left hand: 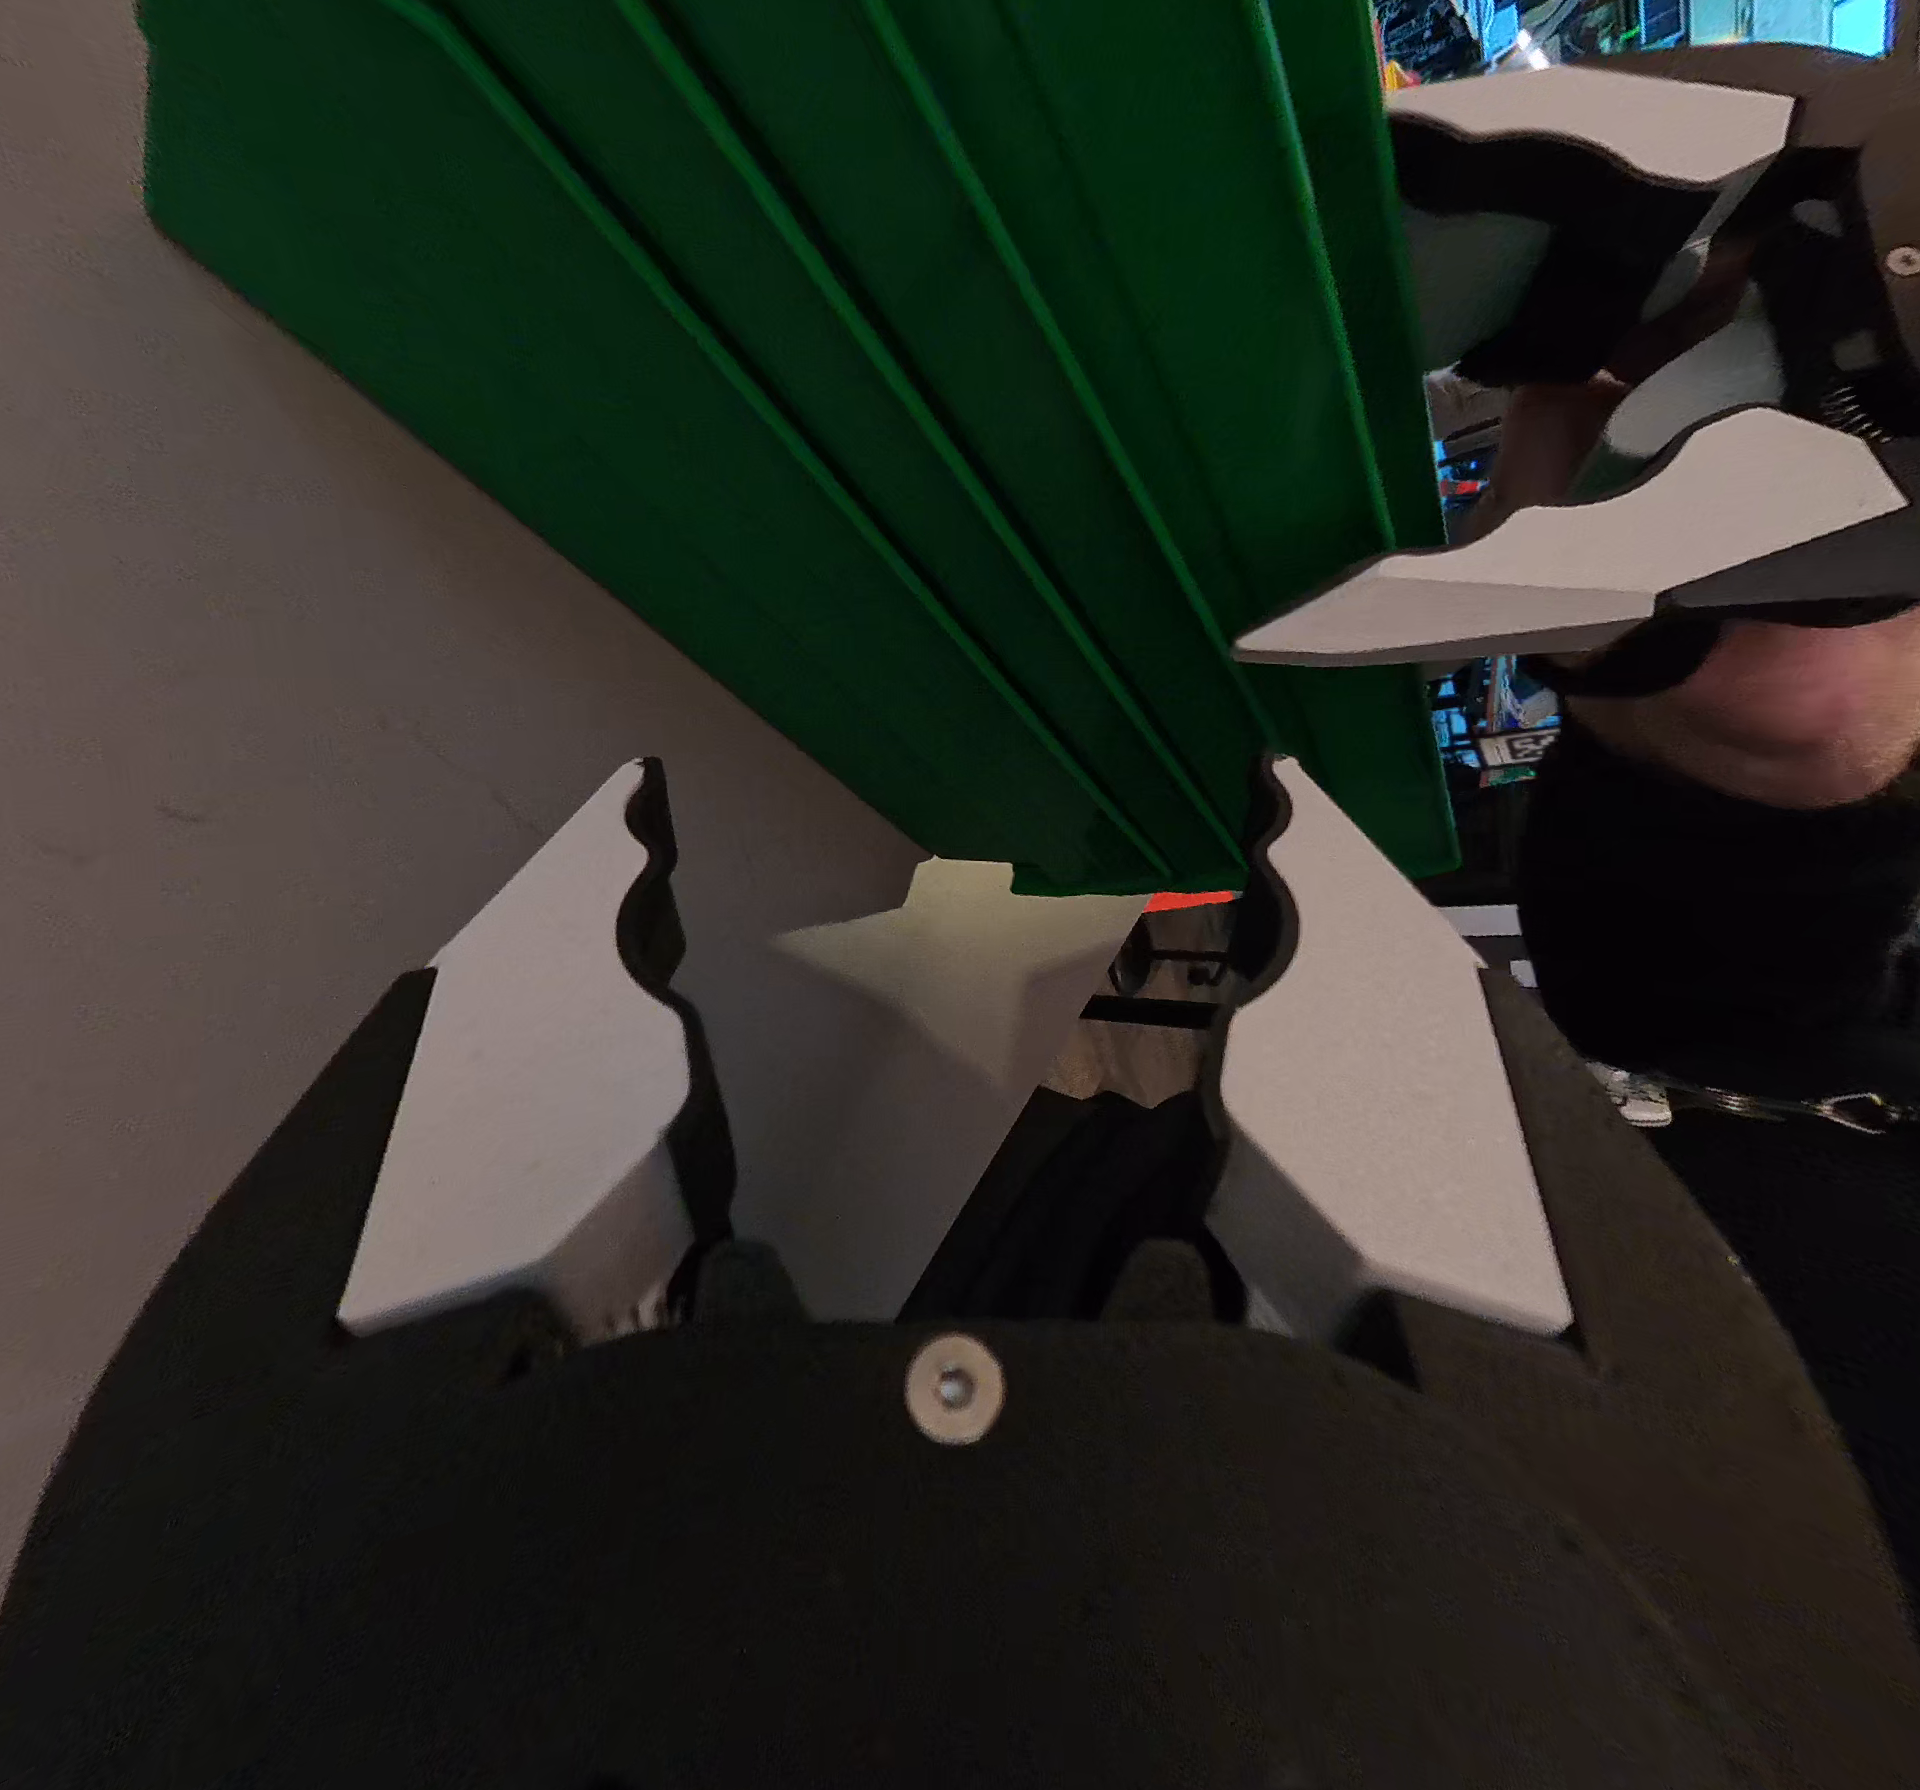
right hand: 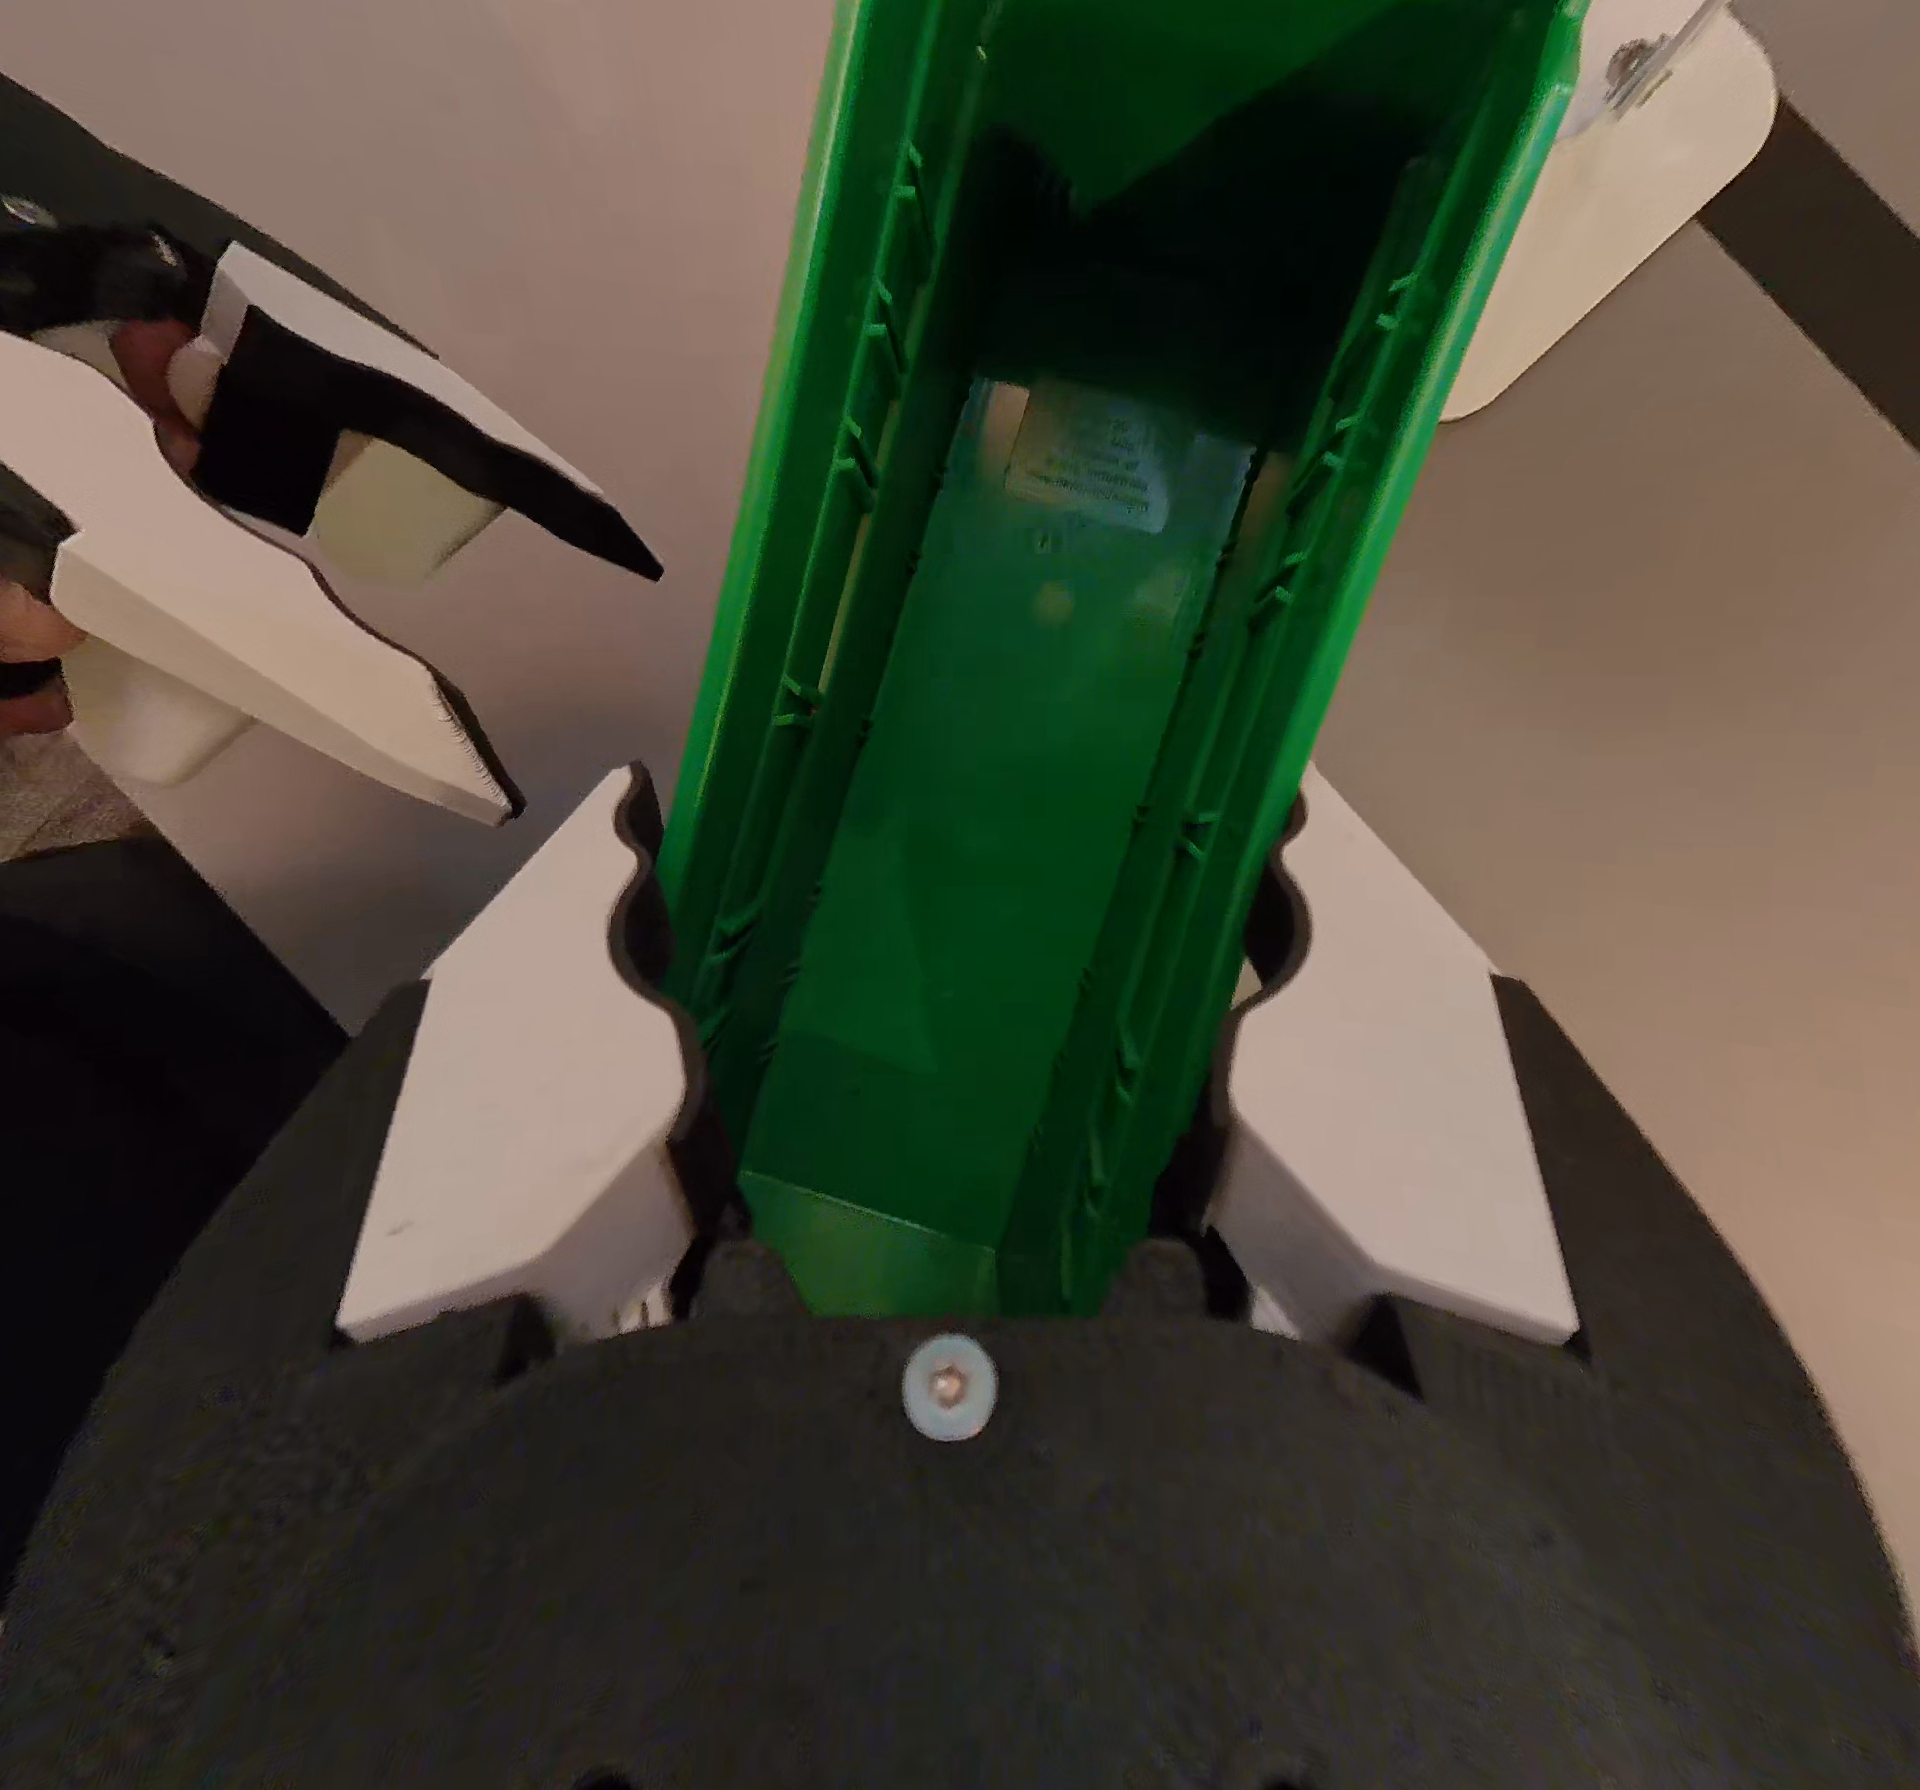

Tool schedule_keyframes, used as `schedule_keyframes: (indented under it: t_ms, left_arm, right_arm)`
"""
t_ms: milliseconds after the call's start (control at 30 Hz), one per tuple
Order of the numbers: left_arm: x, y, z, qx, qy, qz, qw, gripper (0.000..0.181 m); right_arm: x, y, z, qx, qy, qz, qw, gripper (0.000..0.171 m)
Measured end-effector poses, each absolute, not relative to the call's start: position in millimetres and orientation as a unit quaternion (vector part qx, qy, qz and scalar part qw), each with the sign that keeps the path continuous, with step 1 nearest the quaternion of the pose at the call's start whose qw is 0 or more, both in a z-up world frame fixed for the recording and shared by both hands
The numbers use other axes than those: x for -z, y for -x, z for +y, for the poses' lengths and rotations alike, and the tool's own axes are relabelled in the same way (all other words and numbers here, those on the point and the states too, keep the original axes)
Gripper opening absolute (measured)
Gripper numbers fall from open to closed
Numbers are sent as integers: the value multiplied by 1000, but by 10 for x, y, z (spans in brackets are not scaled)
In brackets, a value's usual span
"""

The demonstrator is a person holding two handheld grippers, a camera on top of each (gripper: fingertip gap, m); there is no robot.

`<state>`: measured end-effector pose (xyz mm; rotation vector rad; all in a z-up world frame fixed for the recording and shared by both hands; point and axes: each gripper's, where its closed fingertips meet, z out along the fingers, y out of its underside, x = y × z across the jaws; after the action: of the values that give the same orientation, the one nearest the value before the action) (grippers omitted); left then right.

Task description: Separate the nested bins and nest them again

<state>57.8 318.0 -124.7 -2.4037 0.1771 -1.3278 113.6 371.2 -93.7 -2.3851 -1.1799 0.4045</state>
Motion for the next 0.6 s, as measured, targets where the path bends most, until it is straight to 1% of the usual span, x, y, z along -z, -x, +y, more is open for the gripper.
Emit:
schedule_keyframes:
  t_ms: [100, 167, 267, 333, 433, 467, 500, 567, 600]
  left_arm:
    - [1250, -583, 3191, 474, 856, 64, 194, 107]
    - [1247, -590, 3196, 476, 856, 64, 194, 107]
    - [1222, -604, 3204, 478, 854, 64, 197, 107]
    - [1132, -619, 3227, 485, 847, 63, 207, 105]
    - [910, -667, 3268, 492, 835, 78, 234, 103]
    - [828, -691, 3283, 492, 831, 85, 245, 103]
    - [770, -716, 3292, 490, 829, 93, 252, 103]
    - [677, -776, 3310, 491, 825, 101, 260, 104]
    - [633, -816, 3313, 497, 821, 103, 262, 104]
  right_arm:
    - [889, -1117, 3684, -178, 870, -408, 211, 114]
    - [851, -1114, 3711, -207, 872, -389, 211, 110]
    - [819, -1150, 3699, -198, 870, -405, 198, 120]
    - [739, -1214, 3735, -200, 868, -403, 209, 113]
    - [719, -1357, 3733, -215, 870, -397, 197, 121]
    - [753, -1399, 3707, -223, 870, -400, 184, 128]
    - [782, -1432, 3687, -232, 868, -402, 176, 131]
    - [834, -1452, 3619, -255, 860, -410, 163, 130]
    - [873, -1444, 3570, -263, 856, -416, 156, 133]
